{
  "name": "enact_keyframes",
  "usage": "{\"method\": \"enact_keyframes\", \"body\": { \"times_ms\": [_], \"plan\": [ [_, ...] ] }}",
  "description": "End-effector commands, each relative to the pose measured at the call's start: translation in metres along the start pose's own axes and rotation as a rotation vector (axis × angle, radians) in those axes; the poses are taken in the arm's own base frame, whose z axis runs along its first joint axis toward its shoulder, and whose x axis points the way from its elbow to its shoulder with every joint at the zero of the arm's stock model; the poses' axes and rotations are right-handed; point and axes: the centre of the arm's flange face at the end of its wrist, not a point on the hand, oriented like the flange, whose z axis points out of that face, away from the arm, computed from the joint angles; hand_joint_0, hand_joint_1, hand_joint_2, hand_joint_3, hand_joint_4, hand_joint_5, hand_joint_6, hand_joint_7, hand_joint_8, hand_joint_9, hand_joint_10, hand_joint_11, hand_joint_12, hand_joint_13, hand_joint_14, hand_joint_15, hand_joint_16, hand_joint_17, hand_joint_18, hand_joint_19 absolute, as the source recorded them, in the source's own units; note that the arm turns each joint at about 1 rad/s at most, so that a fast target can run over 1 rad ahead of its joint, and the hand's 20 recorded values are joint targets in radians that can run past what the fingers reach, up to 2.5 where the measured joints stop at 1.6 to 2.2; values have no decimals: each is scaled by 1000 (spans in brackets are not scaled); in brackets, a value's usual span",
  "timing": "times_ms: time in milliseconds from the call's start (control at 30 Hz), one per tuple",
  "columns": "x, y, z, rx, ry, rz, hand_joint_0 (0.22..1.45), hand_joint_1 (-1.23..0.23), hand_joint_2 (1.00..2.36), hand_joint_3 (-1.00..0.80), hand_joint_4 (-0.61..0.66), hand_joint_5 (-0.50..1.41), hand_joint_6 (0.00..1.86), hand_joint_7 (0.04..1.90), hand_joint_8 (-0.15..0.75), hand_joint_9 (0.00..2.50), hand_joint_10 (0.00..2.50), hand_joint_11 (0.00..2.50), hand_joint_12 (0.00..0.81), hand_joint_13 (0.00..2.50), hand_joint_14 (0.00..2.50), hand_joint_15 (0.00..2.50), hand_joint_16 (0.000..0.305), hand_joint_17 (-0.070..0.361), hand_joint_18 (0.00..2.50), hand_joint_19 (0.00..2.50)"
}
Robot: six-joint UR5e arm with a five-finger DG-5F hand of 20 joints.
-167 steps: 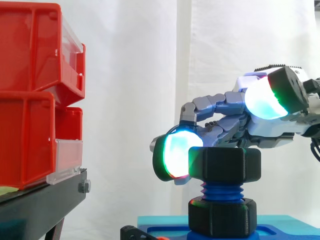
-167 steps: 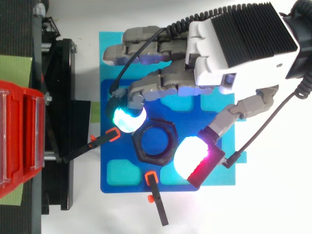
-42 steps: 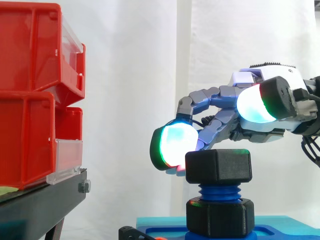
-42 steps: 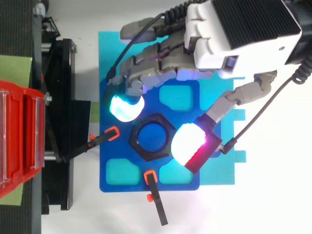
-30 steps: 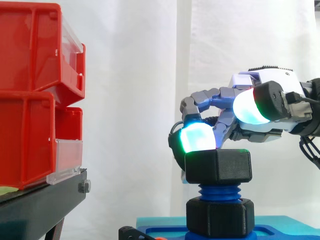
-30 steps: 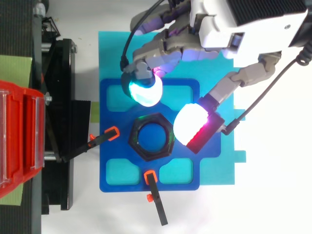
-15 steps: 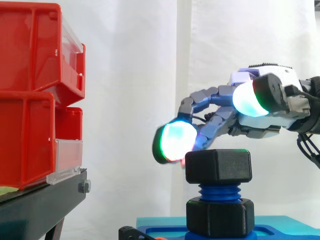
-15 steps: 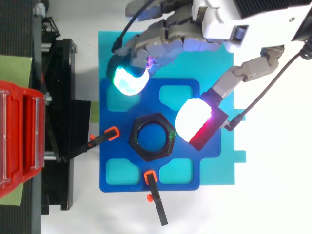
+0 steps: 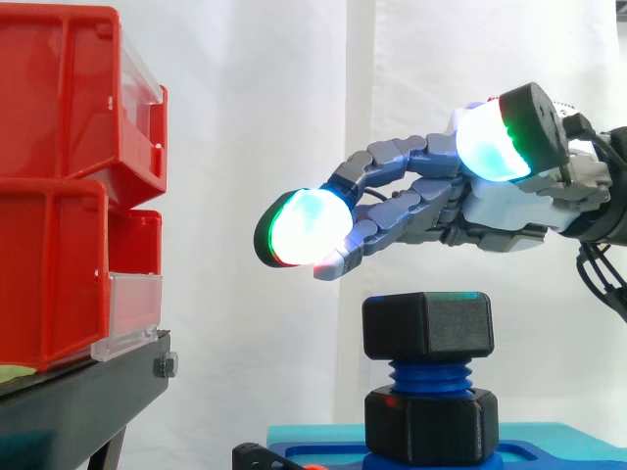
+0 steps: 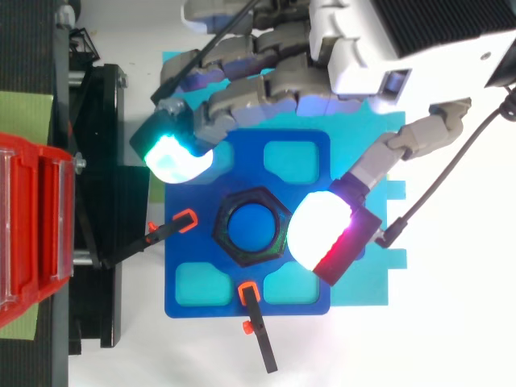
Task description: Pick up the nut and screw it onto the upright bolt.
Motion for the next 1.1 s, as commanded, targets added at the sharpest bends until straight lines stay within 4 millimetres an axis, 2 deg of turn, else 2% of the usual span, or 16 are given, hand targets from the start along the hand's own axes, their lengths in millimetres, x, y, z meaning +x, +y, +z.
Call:
{"method": "enact_keyframes", "body": {
  "times_ms": [0,333,667,867,1067],
  "plan": [
    [6,5,1,3,20,8,447,-218,1000,-500,99,-203,501,571,160,207,0,0,305,78,0,0,37,84,0,0],
    [20,13,1,25,81,32,439,-175,1000,-500,95,-209,501,588,160,121,0,0,310,0,0,0,39,88,0,0],
    [24,18,1,30,107,39,440,-173,1000,-500,124,-190,501,630,168,132,0,0,315,15,0,0,40,89,0,0],
    [25,17,1,28,105,38,446,-197,1000,-500,207,-143,504,970,208,211,0,0,316,101,0,0,38,86,0,0],
    [25,18,1,27,103,38,456,-220,1000,-500,189,-112,503,1204,231,284,0,0,304,183,0,0,34,77,0,0]
  ]
}}
